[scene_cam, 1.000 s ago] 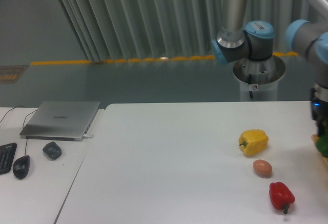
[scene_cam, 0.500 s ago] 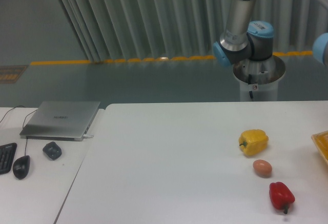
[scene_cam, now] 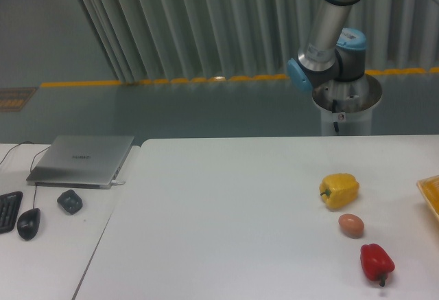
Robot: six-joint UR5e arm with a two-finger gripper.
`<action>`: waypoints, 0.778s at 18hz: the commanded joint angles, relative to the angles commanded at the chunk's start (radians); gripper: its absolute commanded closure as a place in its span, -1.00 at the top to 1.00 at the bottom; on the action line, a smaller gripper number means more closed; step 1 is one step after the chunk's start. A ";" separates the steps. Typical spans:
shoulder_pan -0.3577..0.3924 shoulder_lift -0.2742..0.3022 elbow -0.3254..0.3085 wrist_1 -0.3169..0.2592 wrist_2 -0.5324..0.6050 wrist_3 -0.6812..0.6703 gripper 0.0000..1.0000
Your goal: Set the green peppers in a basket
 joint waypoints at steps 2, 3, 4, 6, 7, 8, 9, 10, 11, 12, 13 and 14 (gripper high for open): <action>-0.011 0.005 0.002 0.000 -0.002 -0.006 1.00; -0.020 0.006 0.006 -0.002 0.000 -0.006 1.00; -0.035 0.006 0.012 -0.002 0.006 -0.008 1.00; -0.060 0.009 0.012 -0.002 0.011 -0.020 1.00; -0.067 0.012 0.012 -0.003 0.011 -0.034 1.00; -0.074 0.015 0.011 -0.008 0.006 -0.043 1.00; -0.075 0.023 0.005 -0.009 0.002 -0.043 1.00; -0.081 0.028 0.003 -0.011 0.002 -0.043 1.00; -0.092 0.032 0.003 -0.020 0.005 -0.045 1.00; -0.097 0.041 0.002 -0.046 0.005 -0.045 1.00; -0.101 0.051 0.002 -0.073 0.000 -0.045 1.00; -0.118 0.063 0.003 -0.099 -0.003 -0.045 1.00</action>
